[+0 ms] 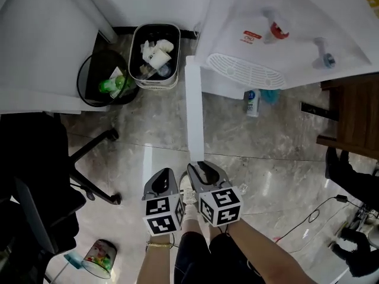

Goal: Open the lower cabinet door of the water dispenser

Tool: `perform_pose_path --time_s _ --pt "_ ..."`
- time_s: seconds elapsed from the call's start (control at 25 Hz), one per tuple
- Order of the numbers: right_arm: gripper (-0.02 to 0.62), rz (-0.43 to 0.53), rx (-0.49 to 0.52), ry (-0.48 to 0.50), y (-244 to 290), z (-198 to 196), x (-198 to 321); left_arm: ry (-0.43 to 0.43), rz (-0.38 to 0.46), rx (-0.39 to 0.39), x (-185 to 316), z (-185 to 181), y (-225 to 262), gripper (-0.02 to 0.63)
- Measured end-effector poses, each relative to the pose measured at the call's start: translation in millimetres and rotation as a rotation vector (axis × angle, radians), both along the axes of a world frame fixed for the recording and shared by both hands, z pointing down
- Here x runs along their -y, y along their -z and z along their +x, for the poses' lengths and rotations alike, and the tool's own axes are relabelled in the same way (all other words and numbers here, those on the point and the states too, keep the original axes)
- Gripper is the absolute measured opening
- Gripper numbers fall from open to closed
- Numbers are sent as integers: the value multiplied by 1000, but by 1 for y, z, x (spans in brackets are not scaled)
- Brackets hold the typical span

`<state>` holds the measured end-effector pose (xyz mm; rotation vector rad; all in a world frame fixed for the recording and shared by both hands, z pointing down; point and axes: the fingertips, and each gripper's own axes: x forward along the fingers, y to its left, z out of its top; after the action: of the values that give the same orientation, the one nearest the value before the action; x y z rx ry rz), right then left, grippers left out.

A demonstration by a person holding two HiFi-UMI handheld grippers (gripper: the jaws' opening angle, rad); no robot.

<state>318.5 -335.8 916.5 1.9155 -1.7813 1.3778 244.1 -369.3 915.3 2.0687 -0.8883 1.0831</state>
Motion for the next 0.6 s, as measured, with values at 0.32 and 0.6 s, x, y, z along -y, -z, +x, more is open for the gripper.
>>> perform_pose_path --time_s 0.32,0.6 --pt "87 -23 -9 39 -6 -15 10 30 -5 -12 7 -12 -1 6" --pt "-3 -44 -49 -66 39 22 -24 -47 -43 -26 -24 19 31 6"
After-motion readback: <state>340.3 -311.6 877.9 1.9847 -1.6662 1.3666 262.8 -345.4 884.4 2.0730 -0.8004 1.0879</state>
